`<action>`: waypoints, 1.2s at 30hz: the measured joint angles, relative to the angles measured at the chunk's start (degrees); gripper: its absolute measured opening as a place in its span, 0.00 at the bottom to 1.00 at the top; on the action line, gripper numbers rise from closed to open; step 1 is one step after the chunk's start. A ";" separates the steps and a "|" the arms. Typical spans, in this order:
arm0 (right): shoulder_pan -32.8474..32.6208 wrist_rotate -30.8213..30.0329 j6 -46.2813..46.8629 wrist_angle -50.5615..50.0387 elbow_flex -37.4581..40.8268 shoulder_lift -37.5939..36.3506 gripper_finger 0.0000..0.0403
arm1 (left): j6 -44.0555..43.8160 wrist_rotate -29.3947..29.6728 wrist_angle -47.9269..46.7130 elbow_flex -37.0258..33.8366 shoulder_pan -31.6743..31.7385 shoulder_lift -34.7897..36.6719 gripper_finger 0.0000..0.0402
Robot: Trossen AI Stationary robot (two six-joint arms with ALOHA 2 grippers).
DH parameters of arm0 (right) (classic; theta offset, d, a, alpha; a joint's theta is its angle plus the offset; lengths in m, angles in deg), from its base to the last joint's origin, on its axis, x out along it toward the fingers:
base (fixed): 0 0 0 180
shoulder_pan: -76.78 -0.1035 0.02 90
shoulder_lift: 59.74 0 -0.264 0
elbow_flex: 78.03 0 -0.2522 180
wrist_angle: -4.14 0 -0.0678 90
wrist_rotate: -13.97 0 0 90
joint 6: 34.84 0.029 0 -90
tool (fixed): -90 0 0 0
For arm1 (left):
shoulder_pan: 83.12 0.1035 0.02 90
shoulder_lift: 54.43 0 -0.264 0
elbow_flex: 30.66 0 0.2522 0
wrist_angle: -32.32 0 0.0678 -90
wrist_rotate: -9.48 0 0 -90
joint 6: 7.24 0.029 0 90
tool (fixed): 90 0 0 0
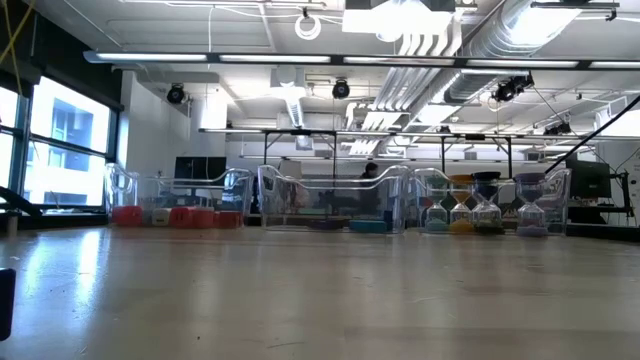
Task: Pick & Place Office items
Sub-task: Put the light purple hourglass into the right transparent bin
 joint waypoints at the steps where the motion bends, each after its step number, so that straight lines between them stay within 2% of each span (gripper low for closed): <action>1: 0.00 0.13 0.00 0.00 0.00 0.00 0.42 | 0.85 0.02 -0.10 0.00 -0.16 0.00 0.46; 9: 0.00 0.28 -0.02 -0.39 0.00 0.00 0.42 | 1.57 -0.46 -0.06 -0.02 -0.32 0.00 0.49; 21: 0.09 0.18 -0.06 -2.81 -0.04 0.00 0.42 | 1.58 -1.05 0.09 -0.11 -0.67 0.17 0.81; 26: 0.09 1.36 -0.90 -8.22 -0.02 0.11 0.42 | 1.97 -1.31 -0.18 -0.15 -0.68 2.34 0.84; 31: 0.16 0.40 -1.32 -15.26 0.02 0.10 0.42 | 7.36 -1.27 -4.15 -0.07 -0.76 5.31 0.84; 36: 0.65 -4.17 -2.80 -30.67 0.04 -1.41 0.42 | 6.60 -0.80 -12.64 -0.07 -0.69 9.03 0.84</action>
